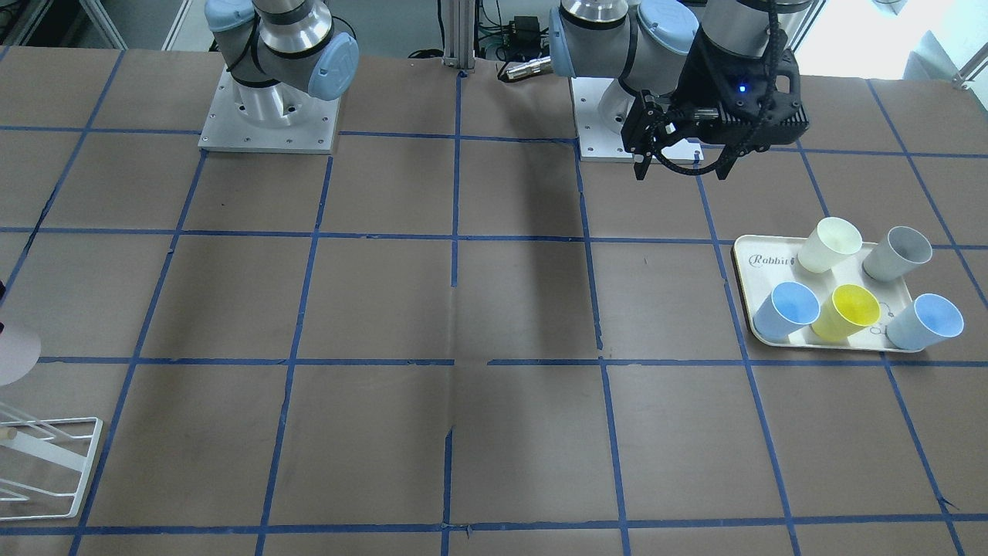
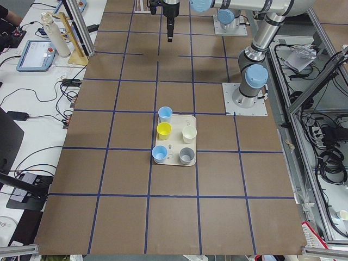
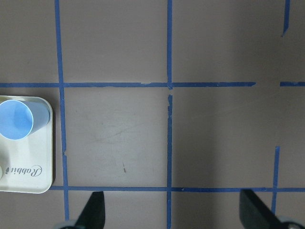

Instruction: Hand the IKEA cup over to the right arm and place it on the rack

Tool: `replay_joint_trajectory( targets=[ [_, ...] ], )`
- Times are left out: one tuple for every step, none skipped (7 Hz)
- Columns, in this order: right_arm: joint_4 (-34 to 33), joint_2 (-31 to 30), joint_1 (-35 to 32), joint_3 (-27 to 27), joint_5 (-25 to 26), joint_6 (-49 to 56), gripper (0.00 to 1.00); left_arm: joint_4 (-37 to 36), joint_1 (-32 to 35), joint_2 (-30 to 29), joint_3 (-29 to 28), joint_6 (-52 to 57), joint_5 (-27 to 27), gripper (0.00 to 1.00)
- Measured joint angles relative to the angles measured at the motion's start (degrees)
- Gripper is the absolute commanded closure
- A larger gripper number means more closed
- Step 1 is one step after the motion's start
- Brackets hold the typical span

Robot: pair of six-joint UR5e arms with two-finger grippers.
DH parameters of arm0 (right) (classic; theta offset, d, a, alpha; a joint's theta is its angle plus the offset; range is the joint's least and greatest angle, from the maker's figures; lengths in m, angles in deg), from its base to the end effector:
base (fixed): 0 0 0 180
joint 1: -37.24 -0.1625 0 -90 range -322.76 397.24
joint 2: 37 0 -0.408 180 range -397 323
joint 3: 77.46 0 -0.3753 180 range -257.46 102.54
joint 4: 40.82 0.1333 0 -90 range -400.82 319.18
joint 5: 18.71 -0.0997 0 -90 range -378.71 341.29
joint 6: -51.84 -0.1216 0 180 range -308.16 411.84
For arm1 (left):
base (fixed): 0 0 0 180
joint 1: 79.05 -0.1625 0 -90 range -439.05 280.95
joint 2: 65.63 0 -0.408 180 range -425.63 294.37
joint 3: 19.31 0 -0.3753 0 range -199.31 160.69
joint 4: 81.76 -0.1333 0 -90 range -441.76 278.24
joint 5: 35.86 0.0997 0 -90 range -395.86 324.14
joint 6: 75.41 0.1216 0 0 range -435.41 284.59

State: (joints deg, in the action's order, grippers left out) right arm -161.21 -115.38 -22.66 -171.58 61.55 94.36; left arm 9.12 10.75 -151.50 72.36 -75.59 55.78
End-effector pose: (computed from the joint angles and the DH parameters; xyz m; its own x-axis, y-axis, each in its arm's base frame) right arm -0.1528 -0.5705 0.3696 -0.9722 -0.2287 0.0503 -0.2332 0.9260 -0.2970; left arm -0.1283 -0.4490 0.4668 -0.9996 -0.0074 -0.0285 -0.0066 0.9996 -0.0277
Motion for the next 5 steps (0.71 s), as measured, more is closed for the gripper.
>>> replay_joint_trajectory(
  targets=[
    [-0.19, 0.26, 0.37, 0.01, -0.07, 0.27, 0.88, -0.02, 0.02, -0.12, -0.08, 0.00, 0.06, 0.00],
    [-0.79, 0.70, 0.50, 0.04, -0.16, 0.29, 0.88, -0.08, -0.08, -0.22, -0.24, 0.00, -0.03, 0.00],
    [-1.99, 1.57, 0.54, 0.07, -0.28, 0.27, 0.88, -0.09, -0.20, -0.38, -0.54, 0.00, -0.22, 0.00],
    [-2.88, 2.42, 0.56, 0.06, -0.45, 0.21, 0.88, -0.05, -0.22, -0.40, -0.60, 0.00, -0.33, 0.00],
    [-3.29, 3.04, 0.57, 0.03, -0.81, 0.15, 0.88, -0.02, -0.22, -0.28, -0.37, -0.01, -0.38, 0.00]
  ],
)
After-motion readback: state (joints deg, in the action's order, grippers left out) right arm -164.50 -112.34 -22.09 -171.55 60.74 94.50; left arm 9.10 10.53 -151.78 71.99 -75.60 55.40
